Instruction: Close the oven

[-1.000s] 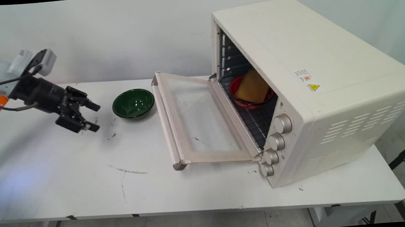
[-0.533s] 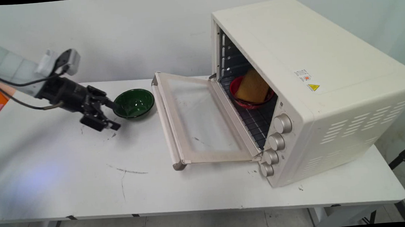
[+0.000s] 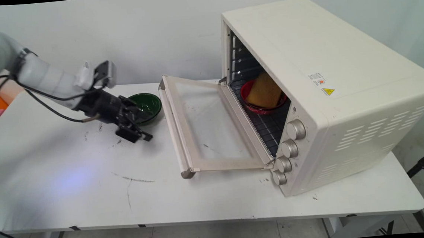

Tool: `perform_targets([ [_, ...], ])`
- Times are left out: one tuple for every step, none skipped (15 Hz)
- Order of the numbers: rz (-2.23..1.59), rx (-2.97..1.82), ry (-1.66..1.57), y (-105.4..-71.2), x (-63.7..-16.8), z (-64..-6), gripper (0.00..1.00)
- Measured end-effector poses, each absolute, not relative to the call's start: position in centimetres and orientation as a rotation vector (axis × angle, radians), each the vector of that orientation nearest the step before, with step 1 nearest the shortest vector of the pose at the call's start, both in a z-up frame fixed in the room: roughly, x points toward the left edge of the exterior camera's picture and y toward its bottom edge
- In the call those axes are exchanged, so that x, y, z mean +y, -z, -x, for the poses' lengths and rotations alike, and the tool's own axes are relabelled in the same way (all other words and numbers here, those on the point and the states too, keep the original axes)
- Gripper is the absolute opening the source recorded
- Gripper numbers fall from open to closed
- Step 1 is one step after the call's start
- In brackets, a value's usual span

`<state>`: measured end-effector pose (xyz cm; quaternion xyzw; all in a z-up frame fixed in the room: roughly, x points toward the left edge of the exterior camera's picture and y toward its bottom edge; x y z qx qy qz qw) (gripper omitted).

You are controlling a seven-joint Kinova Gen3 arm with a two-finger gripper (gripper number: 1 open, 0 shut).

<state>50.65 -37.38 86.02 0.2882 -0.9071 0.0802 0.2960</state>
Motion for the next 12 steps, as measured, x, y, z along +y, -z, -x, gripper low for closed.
perform_targets([
  [-0.765, -2.413, -0.215, -85.4, -37.6, -49.9, 1.0],
  [-0.764, -2.412, -0.218, -84.9, -37.8, -49.3, 1.0],
  [-0.763, -2.412, -0.219, -84.3, -38.0, -48.7, 1.0],
  [-0.761, -2.412, -0.22, -83.7, -38.2, -48.1, 0.0],
  [-0.758, -2.412, -0.221, -83.2, -38.4, -47.6, 0.0],
  [-0.756, -2.413, -0.223, -82.7, -38.6, -47.1, 0.0],
  [-0.756, -2.414, -0.225, -82.1, -38.8, -46.6, 0.0],
  [-0.758, -2.414, -0.228, -81.7, -39.0, -46.2, 0.0],
  [-0.762, -2.414, -0.231, -81.2, -39.3, -45.8, 0.0],
  [-0.767, -2.413, -0.235, -80.8, -39.5, -45.4, 0.0],
  [-0.771, -2.411, -0.238, -80.5, -39.7, -45.1, 0.0],
  [-0.777, -2.408, -0.241, -80.1, -40.0, -44.7, 0.0],
])
